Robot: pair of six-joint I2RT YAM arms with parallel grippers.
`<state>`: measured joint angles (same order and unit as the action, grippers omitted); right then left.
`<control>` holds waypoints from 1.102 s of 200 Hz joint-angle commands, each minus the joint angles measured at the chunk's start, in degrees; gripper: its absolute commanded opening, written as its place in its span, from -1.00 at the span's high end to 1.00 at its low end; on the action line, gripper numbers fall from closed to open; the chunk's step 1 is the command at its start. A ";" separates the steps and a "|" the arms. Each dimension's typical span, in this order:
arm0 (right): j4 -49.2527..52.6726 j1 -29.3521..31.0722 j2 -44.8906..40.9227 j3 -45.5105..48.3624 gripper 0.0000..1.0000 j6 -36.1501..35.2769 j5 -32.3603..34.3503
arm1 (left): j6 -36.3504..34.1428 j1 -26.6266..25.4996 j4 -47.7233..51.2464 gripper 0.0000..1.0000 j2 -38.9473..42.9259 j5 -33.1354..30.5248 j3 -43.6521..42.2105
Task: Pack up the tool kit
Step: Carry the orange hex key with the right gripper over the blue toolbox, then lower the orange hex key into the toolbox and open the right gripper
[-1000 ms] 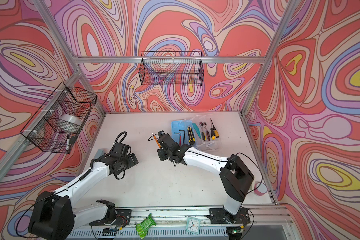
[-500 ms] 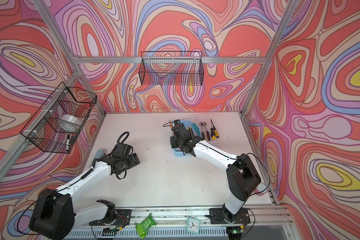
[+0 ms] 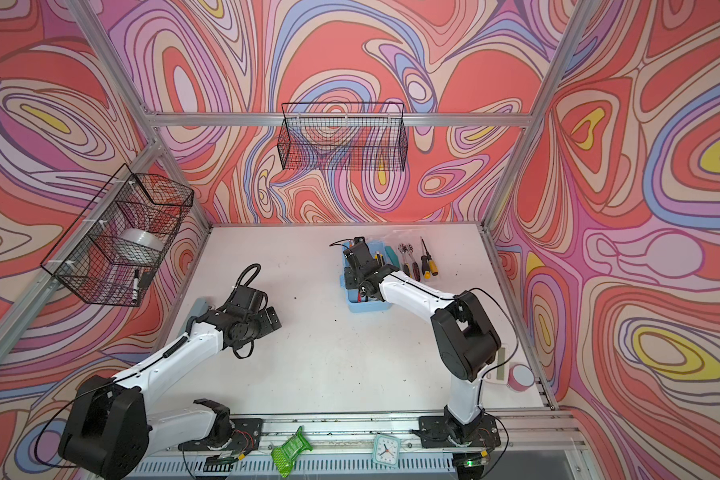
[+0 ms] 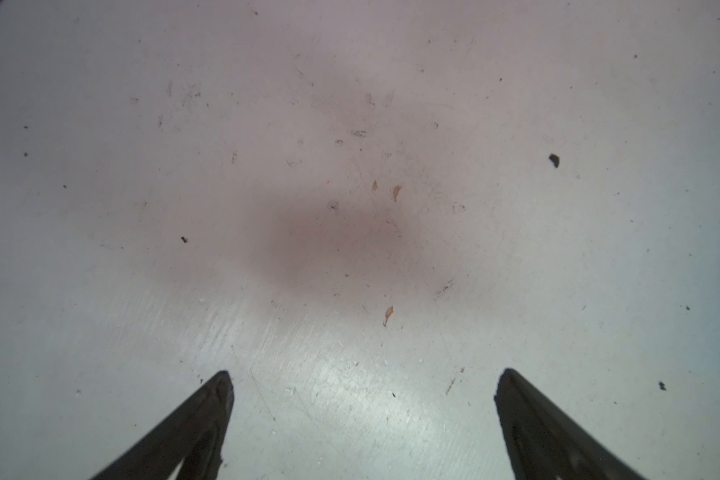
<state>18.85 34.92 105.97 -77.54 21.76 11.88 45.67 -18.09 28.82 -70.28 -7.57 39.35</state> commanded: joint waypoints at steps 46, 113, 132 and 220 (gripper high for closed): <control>0.12 -1.01 6.26 -5.81 1.00 2.15 0.14 | 0.03 -0.60 -0.53 -0.98 -1.49 -1.13 0.65; 1.23 -1.25 10.26 -6.66 1.00 4.02 1.58 | -0.47 -0.72 -1.28 -0.97 -2.88 -1.04 0.97; 1.19 -1.24 10.60 -6.51 1.00 4.19 1.29 | -0.46 -0.79 -1.58 -0.98 -3.19 -0.84 1.08; 0.61 -1.19 7.86 -4.63 0.13 4.11 -0.05 | -0.49 -1.28 -1.33 -0.97 -3.46 -1.13 1.93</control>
<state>20.88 34.02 116.18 -83.24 25.76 11.97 45.60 -18.83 27.22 -73.23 -7.57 39.40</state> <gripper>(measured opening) 0.357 0.988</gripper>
